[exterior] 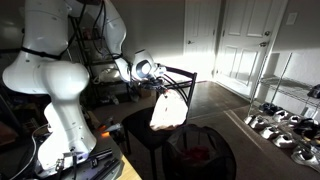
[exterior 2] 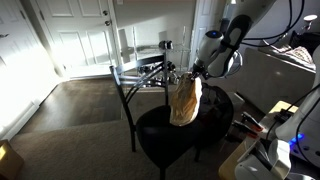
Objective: Put the peach t-shirt in the black laundry bag.
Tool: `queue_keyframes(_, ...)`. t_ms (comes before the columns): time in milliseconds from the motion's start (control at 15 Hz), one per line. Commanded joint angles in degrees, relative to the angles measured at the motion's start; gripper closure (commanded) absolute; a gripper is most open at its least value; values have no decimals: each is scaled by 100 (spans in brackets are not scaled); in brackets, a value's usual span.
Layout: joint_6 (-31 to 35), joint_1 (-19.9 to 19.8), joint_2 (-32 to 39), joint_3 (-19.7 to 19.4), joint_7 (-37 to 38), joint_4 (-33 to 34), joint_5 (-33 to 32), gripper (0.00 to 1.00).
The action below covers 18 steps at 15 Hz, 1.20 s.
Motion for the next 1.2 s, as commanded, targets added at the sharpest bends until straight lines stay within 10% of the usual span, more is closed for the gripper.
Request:
queue_keyframes(0, 49, -25, -15, 63, -3, -14, 53, 91)
queue_keyframes(800, 60, -593, -51, 413, -154, 30, 815, 98)
queue_keyframes(1133, 143, -558, 9, -300, 165, -9, 966, 98)
